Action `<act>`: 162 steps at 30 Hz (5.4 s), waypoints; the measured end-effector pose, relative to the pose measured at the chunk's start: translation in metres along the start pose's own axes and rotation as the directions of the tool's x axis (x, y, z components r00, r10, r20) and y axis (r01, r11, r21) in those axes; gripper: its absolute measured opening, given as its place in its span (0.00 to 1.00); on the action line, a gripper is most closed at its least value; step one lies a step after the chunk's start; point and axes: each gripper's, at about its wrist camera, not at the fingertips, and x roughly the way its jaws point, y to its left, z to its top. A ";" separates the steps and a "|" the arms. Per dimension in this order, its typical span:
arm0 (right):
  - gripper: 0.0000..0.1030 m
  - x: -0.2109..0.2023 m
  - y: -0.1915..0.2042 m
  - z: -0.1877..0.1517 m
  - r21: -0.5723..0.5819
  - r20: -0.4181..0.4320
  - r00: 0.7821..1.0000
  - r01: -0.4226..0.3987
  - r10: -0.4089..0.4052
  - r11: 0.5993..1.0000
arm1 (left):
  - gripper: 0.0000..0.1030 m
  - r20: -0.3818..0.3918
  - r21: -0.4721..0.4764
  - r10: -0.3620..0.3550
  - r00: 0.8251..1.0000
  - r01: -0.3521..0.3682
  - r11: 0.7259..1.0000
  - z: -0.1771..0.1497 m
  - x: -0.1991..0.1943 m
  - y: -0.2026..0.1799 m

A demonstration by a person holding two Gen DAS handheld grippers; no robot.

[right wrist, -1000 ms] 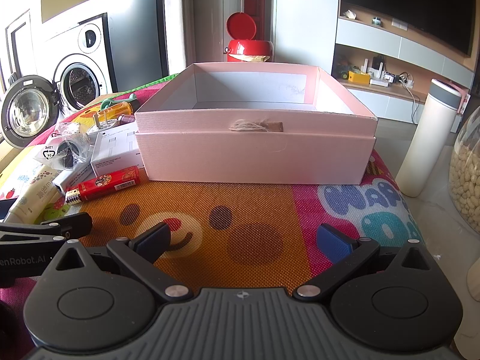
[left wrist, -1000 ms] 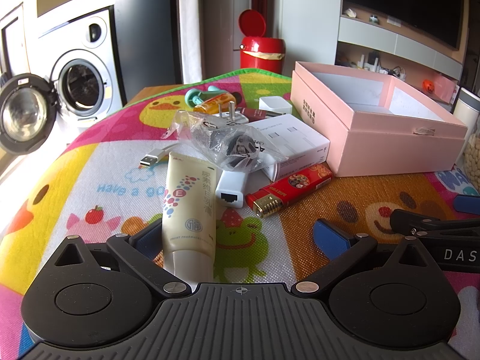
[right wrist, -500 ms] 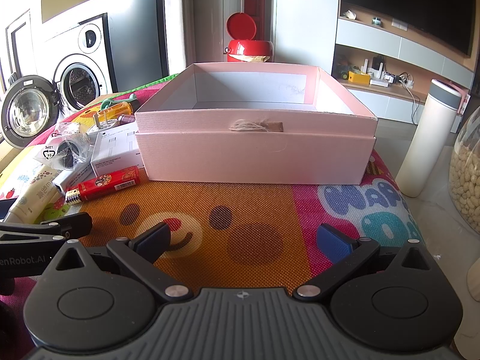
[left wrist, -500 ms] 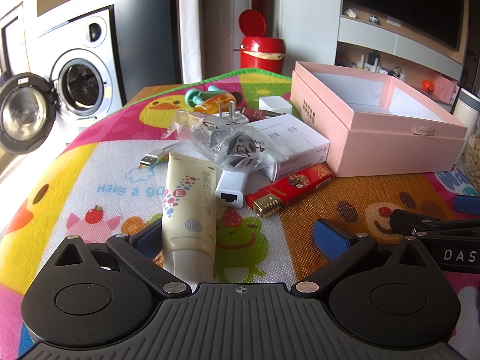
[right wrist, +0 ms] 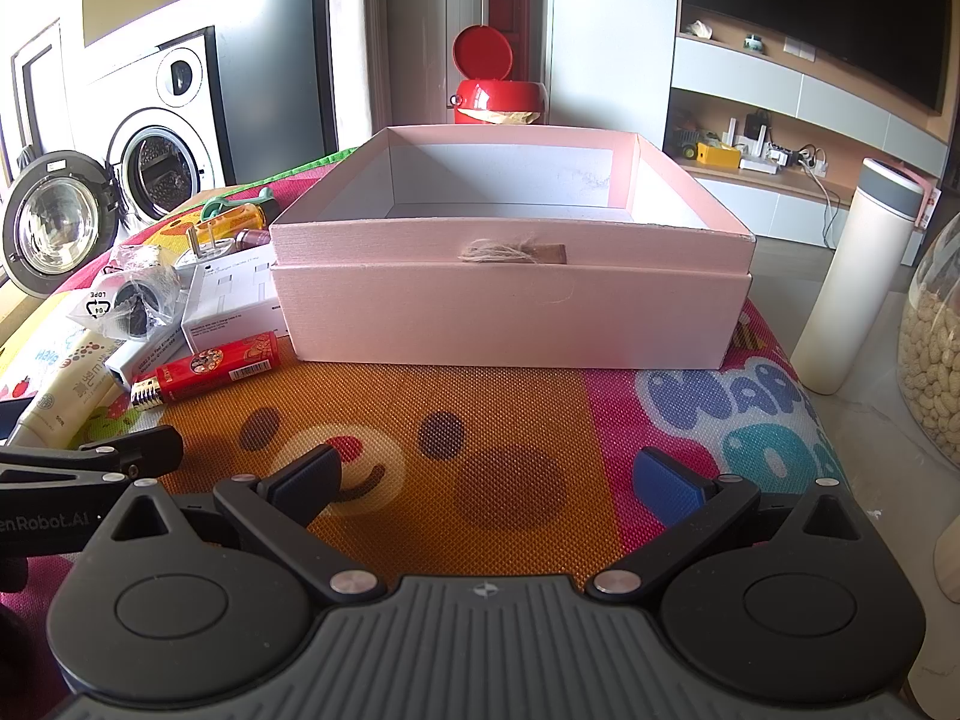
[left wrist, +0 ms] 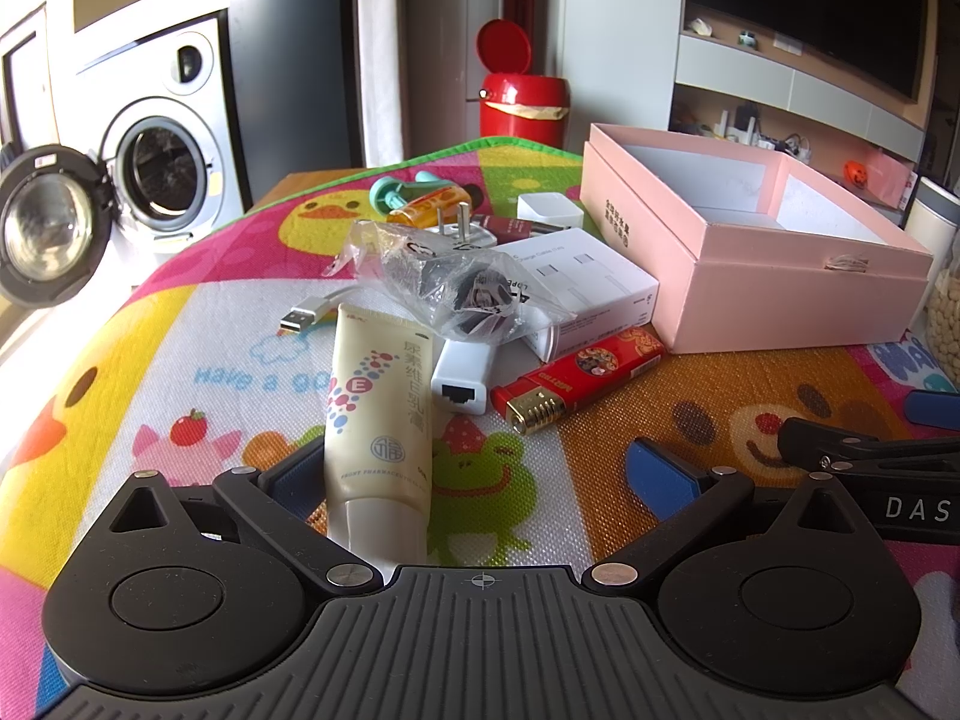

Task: Organize rigid objects

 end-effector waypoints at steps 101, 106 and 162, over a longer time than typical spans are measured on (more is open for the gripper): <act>0.87 -0.038 -0.060 -0.012 0.013 -0.026 0.981 -0.190 0.191 0.982 | 0.25 -0.295 0.537 -0.485 0.823 0.563 0.629 0.093 0.016 -0.066; 0.88 -0.038 -0.060 -0.011 0.022 -0.024 0.981 -0.191 0.191 0.981 | 0.24 -0.284 0.466 -0.418 0.863 0.505 0.726 0.103 0.043 -0.048; 0.93 -0.028 -0.033 0.144 -0.169 0.172 0.985 -0.002 0.031 0.986 | 0.29 0.092 0.171 -0.525 0.846 0.506 0.845 0.200 0.003 -0.063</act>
